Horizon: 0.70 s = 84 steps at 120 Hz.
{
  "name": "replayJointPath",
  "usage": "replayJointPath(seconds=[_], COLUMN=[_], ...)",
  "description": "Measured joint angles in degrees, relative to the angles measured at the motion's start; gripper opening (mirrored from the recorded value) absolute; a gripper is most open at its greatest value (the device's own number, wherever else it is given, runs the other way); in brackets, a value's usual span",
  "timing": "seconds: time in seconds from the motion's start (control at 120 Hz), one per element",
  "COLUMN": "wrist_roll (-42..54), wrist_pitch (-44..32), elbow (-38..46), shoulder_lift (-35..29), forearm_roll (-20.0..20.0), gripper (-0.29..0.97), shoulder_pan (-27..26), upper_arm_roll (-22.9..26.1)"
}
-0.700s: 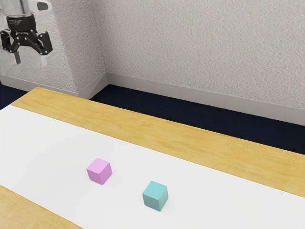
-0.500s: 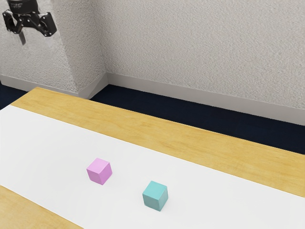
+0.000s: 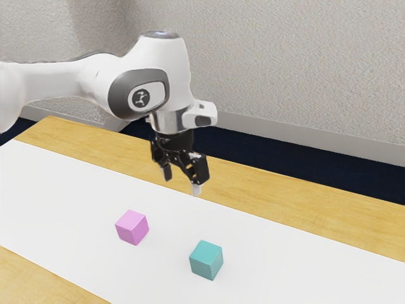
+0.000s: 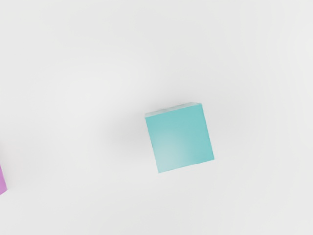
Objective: Pick up the blue block with one arm, and put the blue block on the pink block with one arm
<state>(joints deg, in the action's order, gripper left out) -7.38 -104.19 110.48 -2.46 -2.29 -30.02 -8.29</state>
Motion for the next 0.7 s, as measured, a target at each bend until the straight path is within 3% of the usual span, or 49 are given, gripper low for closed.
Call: replayJointPath(seconds=[0.242, 0.467, 0.7], wrist_roll=[-4.3, -11.5, -15.6], wrist_pitch=[-14.2, -26.2, -31.7], elbow=[7.7, 12.4, 14.1], shoulder_lift=[2.8, 1.5, 1.4], forearm_roll=[-3.8, -4.1, -4.2], gripper=[0.67, 0.67, 0.66], shoulder_pan=[4.8, 14.1, 14.4], upper_arm_roll=[0.2, 5.9, 8.3])
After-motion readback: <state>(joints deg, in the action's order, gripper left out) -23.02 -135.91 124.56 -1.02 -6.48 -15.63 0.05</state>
